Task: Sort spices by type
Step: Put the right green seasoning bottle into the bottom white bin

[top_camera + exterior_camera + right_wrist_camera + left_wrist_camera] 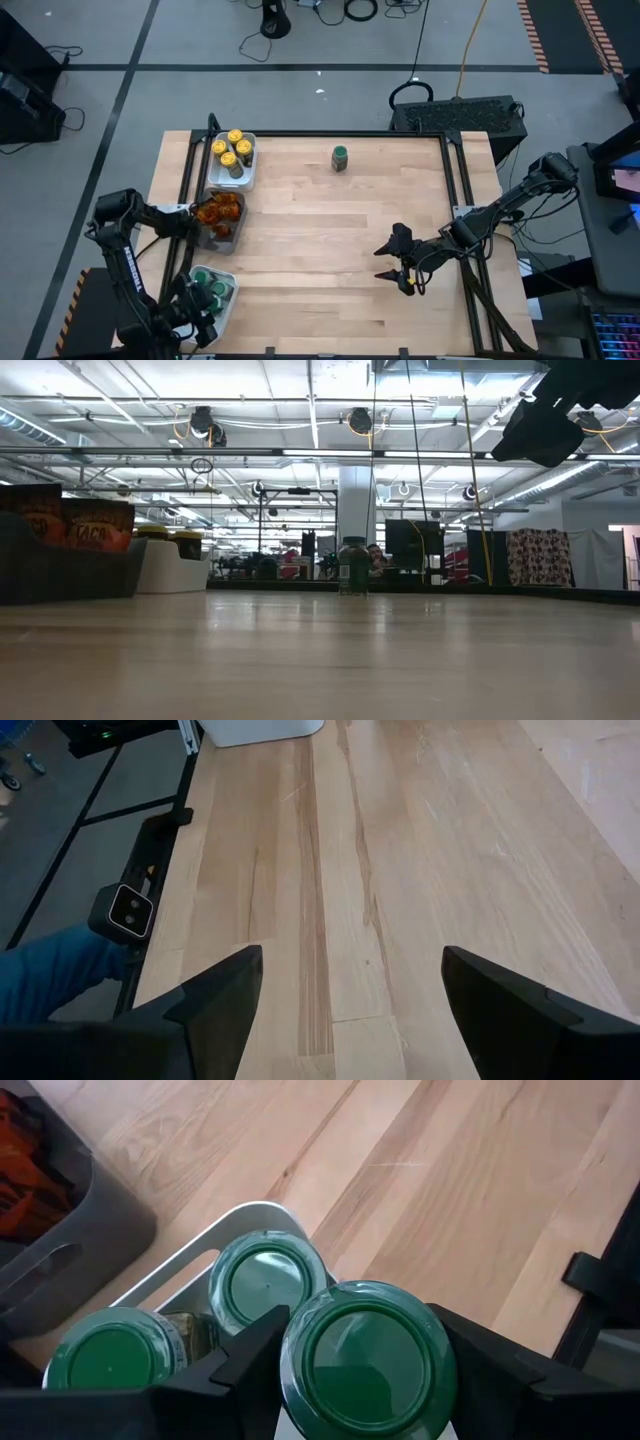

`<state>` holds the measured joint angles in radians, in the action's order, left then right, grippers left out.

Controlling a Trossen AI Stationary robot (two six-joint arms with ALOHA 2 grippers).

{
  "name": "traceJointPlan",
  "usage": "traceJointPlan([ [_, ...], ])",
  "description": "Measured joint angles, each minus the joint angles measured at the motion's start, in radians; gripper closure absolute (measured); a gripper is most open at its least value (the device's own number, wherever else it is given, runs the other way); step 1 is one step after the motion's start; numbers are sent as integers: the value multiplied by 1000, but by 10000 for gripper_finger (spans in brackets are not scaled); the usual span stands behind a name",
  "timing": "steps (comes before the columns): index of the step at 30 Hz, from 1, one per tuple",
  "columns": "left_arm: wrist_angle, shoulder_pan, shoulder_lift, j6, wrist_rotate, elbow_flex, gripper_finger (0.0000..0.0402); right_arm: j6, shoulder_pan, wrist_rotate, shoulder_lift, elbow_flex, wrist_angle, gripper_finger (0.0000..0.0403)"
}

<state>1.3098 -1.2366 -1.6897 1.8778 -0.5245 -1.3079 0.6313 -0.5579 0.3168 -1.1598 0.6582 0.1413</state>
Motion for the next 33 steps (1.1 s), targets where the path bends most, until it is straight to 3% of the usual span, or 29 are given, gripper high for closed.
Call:
traceJointPlan([
  [33,-10,0,0,0,9,0,182,-6,0,0,0,0,0,112],
])
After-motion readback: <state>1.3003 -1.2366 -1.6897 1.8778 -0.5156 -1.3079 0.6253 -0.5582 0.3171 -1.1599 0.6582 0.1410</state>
